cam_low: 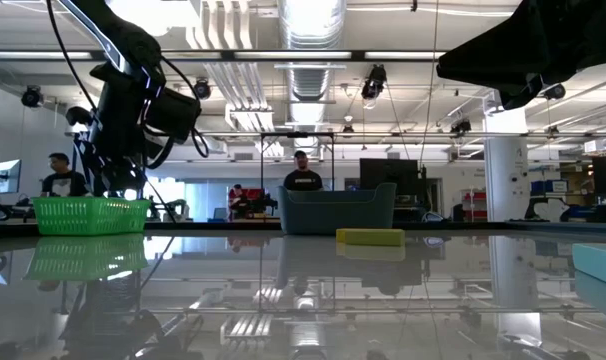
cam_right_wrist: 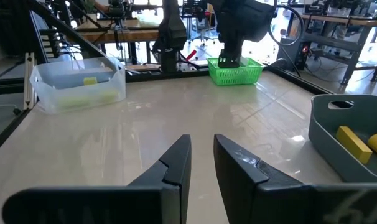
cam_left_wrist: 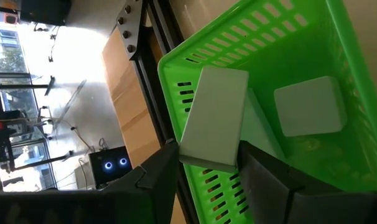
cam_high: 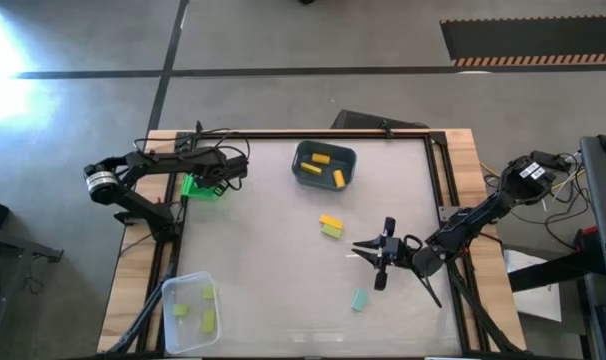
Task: Sort & place blocks by color
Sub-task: Put the blue block into the green bin, then put the yellow block into the blue bin
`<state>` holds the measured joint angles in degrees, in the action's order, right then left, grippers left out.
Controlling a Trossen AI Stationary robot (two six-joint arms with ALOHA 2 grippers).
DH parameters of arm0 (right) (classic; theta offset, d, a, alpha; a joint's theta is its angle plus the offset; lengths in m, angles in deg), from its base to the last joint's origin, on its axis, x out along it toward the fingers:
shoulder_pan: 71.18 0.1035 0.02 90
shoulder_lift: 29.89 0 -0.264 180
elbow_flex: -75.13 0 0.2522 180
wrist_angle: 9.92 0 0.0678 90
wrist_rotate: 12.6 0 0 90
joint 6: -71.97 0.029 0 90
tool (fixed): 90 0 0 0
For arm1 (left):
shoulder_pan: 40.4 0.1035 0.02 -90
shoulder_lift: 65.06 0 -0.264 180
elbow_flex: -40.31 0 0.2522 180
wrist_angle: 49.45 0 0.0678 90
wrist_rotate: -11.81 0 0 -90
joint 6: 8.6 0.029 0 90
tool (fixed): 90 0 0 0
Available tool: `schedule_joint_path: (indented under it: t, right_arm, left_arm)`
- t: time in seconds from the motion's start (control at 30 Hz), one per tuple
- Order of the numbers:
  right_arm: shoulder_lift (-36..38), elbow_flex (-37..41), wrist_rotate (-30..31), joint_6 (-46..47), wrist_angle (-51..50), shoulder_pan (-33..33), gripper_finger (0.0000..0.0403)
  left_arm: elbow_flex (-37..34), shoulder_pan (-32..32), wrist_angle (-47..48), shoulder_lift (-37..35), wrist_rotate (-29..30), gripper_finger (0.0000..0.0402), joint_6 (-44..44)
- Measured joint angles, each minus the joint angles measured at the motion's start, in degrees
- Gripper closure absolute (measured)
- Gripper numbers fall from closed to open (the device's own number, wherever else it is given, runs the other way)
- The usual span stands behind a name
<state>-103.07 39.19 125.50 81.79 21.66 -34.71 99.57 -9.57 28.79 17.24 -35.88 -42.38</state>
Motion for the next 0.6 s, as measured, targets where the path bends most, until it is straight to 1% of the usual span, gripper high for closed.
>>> schedule_joint_path:
  t: [0.1,0.37,0.5,0.6]
  right_arm:
    - [0.0,0.0,0.0,0.0,0.0,0.0,0.0344]
    - [0.0,0.0,0.0,0.0,0.0,0.0,0.0344]
    - [0.0,0.0,0.0,0.7,0.0,0.0,0.0344]
    - [0.0,0.0,0.0,1.3,0.0,0.0,0.0344]
  left_arm:
    - [0.0,0.0,0.0,0.0,0.0,0.0249,0.0]
    - [0.0,-0.1,0.2,-0.5,0.0,0.0185,1.4]
    - [1.8,-1.7,2.8,-2.0,-0.3,0.0176,1.6]
    - [3.1,-5.0,3.1,-4.5,-1.8,0.0176,1.5]
